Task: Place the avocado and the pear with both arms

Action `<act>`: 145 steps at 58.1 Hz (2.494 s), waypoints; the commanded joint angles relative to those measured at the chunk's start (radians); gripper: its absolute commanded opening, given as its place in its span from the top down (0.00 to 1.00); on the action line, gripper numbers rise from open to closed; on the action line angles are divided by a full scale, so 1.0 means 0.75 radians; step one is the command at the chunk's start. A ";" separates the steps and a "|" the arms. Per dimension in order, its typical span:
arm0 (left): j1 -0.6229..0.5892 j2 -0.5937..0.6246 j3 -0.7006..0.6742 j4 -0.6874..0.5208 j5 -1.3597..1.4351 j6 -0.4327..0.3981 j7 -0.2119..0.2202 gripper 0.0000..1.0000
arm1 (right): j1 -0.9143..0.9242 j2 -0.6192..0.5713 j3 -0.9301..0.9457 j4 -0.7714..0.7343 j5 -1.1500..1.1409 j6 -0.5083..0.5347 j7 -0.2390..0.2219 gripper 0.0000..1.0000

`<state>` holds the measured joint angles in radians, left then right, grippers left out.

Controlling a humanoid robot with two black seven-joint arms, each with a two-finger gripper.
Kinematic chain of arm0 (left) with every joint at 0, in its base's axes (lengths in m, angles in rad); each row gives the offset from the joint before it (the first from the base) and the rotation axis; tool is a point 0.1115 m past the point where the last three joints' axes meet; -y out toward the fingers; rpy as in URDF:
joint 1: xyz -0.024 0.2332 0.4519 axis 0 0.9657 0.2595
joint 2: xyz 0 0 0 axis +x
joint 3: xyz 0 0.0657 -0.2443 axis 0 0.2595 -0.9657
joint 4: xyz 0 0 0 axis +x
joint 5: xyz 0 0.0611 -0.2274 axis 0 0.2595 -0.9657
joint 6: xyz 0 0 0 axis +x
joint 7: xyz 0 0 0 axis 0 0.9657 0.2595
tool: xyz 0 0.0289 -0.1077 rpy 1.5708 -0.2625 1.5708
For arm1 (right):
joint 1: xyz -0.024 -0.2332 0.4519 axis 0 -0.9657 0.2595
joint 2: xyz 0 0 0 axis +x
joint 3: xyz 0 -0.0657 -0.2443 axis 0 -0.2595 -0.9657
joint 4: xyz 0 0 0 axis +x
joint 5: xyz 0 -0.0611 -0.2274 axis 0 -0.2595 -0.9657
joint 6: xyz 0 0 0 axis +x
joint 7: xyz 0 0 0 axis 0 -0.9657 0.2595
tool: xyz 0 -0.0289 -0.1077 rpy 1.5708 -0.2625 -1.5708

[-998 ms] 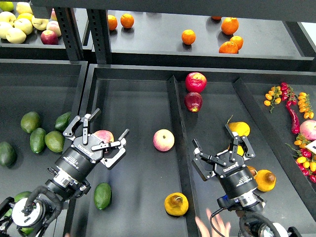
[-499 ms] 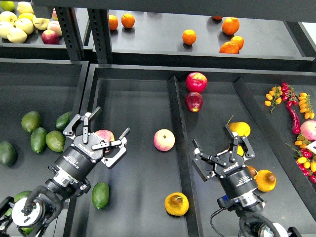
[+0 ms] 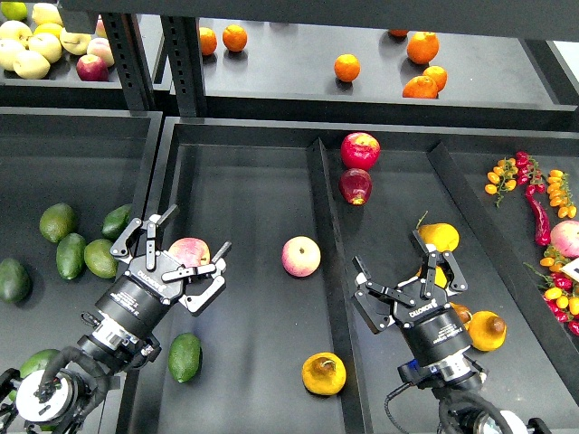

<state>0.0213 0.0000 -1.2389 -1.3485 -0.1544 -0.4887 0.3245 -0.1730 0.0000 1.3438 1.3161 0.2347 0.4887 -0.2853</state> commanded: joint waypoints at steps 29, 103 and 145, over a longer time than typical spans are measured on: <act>-0.010 0.000 0.022 0.006 -0.017 0.000 0.007 0.00 | 0.002 0.000 0.000 0.000 -0.002 0.000 0.000 0.01; -0.967 0.718 0.866 0.006 0.406 0.000 0.219 0.01 | 0.347 0.000 0.274 -0.069 0.000 -0.439 0.004 0.01; -1.800 0.704 1.862 0.014 0.660 0.000 0.219 0.01 | 0.499 0.000 0.411 -0.186 -0.002 -0.486 0.004 0.01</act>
<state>-1.2808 0.5479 0.0656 -1.3409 0.2917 -0.4888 0.4887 0.2006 0.0000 1.6519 1.1835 0.2331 0.1244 -0.2821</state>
